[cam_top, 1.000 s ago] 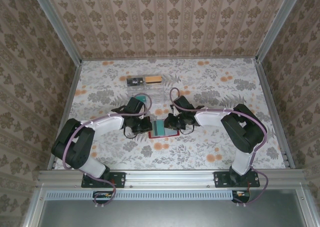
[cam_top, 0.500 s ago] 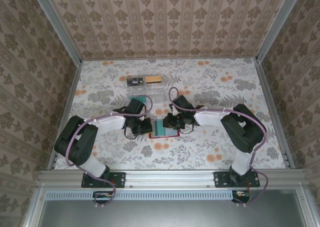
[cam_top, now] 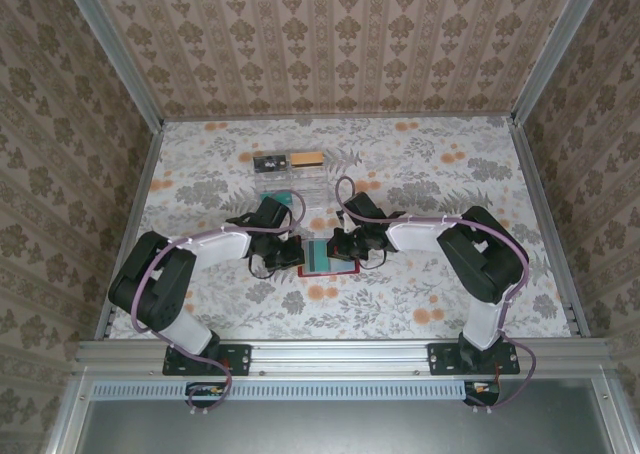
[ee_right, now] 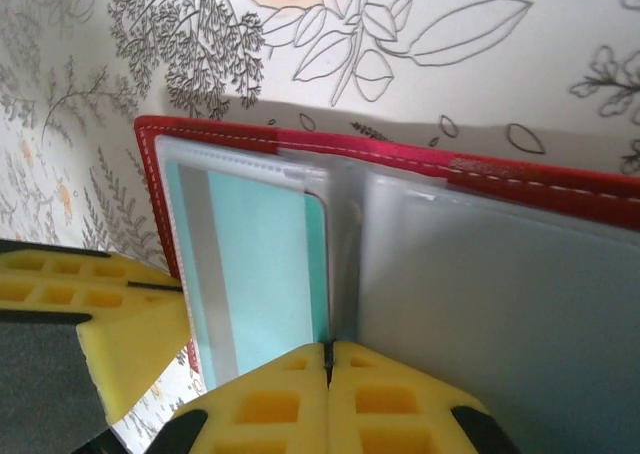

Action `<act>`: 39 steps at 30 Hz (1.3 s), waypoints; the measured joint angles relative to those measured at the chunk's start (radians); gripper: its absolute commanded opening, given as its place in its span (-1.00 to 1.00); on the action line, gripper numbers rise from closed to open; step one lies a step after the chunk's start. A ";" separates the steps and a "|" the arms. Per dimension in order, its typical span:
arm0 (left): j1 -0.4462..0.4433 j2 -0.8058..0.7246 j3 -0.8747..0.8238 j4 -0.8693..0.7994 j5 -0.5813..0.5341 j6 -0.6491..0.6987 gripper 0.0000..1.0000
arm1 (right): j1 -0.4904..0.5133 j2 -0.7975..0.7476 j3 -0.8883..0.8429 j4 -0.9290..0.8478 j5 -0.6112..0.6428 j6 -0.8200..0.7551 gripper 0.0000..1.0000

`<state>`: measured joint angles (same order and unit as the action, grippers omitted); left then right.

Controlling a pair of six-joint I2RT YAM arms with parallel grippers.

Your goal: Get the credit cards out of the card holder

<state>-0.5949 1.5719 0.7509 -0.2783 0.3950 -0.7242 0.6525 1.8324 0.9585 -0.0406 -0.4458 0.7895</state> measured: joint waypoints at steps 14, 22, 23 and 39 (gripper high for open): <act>0.000 0.000 0.000 -0.005 -0.011 0.000 -1.00 | -0.024 -0.025 -0.021 -0.013 0.005 -0.005 -1.00; 0.000 -0.001 0.000 -0.009 -0.016 0.000 -1.00 | -0.031 -0.034 -0.031 -0.020 0.015 -0.009 -1.00; 0.000 -0.001 0.000 -0.014 -0.019 0.000 -1.00 | -0.031 -0.034 -0.031 -0.020 0.015 -0.009 -1.00; 0.000 -0.046 0.054 -0.100 -0.048 0.018 -0.98 | -0.014 -0.038 -0.028 -0.022 0.011 -0.027 -0.50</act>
<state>-0.5949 1.5261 0.8051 -0.3782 0.3473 -0.7059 0.6388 1.7943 0.9306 -0.0628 -0.4343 0.7624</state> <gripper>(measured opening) 0.048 0.242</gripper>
